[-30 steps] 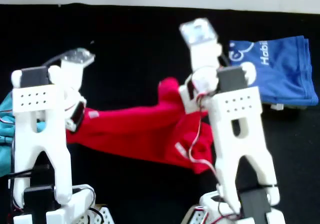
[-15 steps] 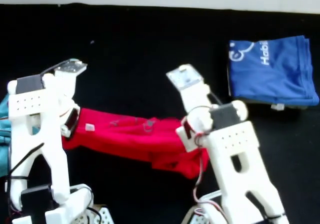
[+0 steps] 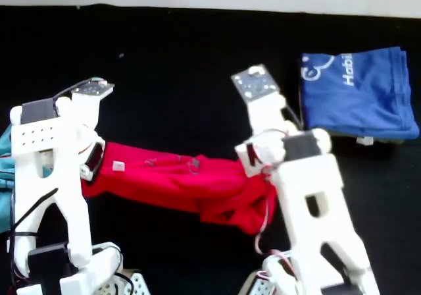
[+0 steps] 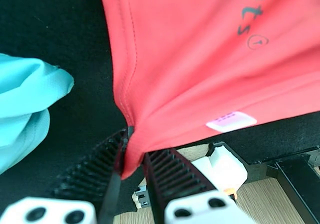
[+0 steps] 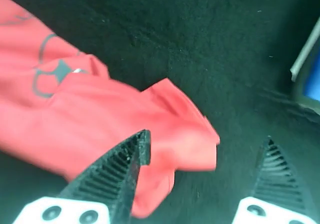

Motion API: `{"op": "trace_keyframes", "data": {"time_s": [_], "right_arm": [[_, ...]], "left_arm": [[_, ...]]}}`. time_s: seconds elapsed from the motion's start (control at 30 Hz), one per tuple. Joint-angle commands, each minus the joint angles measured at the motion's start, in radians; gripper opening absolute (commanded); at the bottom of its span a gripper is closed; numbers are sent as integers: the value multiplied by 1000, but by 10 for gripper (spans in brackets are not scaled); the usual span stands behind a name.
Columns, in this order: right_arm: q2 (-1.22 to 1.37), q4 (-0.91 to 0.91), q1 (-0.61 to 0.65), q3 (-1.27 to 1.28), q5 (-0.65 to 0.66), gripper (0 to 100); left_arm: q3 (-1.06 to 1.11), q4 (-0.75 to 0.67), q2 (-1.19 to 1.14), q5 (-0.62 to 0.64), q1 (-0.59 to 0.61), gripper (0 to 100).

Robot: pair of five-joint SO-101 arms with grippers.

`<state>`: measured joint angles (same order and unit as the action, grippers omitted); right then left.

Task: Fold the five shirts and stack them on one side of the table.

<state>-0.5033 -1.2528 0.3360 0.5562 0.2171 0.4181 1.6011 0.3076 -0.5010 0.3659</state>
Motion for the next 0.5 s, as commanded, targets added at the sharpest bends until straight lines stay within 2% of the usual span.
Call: {"op": "trace_keyframes", "data": {"time_s": [0.0,0.3,0.47], "right_arm": [[102,1,47,13,-34,320],[122,-278,208,93,63,320],[122,-366,228,90,80,320]], "left_arm": [[-5,17,22,-11,10,10],[-7,11,22,-11,10,10],[-7,11,22,-11,10,10]]}}
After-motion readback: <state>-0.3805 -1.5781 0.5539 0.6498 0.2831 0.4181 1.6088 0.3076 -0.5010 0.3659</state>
